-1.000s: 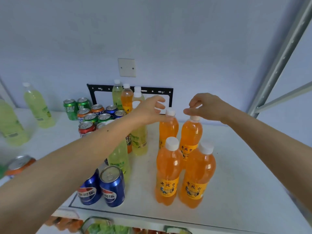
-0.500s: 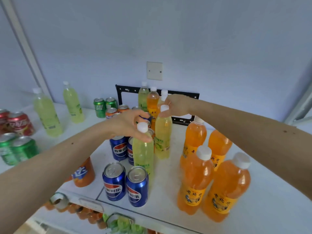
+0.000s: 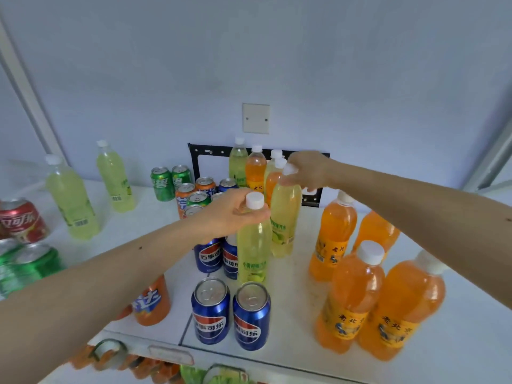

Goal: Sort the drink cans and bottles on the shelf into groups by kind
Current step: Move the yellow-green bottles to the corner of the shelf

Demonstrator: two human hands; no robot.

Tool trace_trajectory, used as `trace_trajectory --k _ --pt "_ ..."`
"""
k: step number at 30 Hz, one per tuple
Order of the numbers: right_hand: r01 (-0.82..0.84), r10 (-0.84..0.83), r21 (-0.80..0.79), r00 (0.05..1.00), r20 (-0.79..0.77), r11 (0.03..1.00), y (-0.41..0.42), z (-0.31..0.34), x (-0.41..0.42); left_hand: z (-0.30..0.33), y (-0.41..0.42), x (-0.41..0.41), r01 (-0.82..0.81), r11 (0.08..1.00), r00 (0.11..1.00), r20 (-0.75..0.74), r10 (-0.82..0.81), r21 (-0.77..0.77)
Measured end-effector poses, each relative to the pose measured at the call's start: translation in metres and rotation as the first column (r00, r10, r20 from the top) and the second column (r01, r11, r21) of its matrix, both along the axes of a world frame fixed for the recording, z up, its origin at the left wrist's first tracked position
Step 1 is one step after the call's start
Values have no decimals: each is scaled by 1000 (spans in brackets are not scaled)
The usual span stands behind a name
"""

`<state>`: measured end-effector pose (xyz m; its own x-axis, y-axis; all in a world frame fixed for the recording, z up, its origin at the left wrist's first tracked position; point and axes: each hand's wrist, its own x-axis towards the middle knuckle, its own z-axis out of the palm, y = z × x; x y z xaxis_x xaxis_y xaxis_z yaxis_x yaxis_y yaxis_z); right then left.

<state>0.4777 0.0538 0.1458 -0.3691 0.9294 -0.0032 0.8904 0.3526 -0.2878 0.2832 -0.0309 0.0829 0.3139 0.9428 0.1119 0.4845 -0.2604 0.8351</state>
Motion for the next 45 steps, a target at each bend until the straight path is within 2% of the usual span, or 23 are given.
trace_trajectory --k 4,8,14,17,20,24,30,37,42,45 --pt "61 -47 59 975 -216 996 -17 55 17 45 6 3 7 998 998 58 -10 65" --pt "165 -92 179 929 -360 970 -42 113 45 103 13 17 9 978 994 103 -31 210" --pt "415 -215 343 844 -492 843 -92 167 107 171 22 63 25 879 982 154 -112 476" --pt "529 -300 412 812 -501 742 -116 172 145 189 24 103 67 848 967 174 -184 526" --pt "604 -429 472 794 -432 642 -146 164 182 193 22 152 114 839 945 201 -256 532" --pt "659 -544 459 752 -373 596 -181 143 237 179 12 223 207 842 928 173 -330 498" --pt "667 -654 388 733 -188 636 -218 91 325 134 -19 323 298 876 926 108 -362 380" --pt "603 -607 235 792 -61 763 -237 6 390 36 -59 394 290 943 940 135 -313 165" --pt "556 -553 110 831 -61 824 -239 -36 406 -15 -77 415 257 962 959 99 -266 90" --pt "531 -527 98 847 -69 842 -236 -44 409 -28 -84 420 228 971 969 84 -233 70"
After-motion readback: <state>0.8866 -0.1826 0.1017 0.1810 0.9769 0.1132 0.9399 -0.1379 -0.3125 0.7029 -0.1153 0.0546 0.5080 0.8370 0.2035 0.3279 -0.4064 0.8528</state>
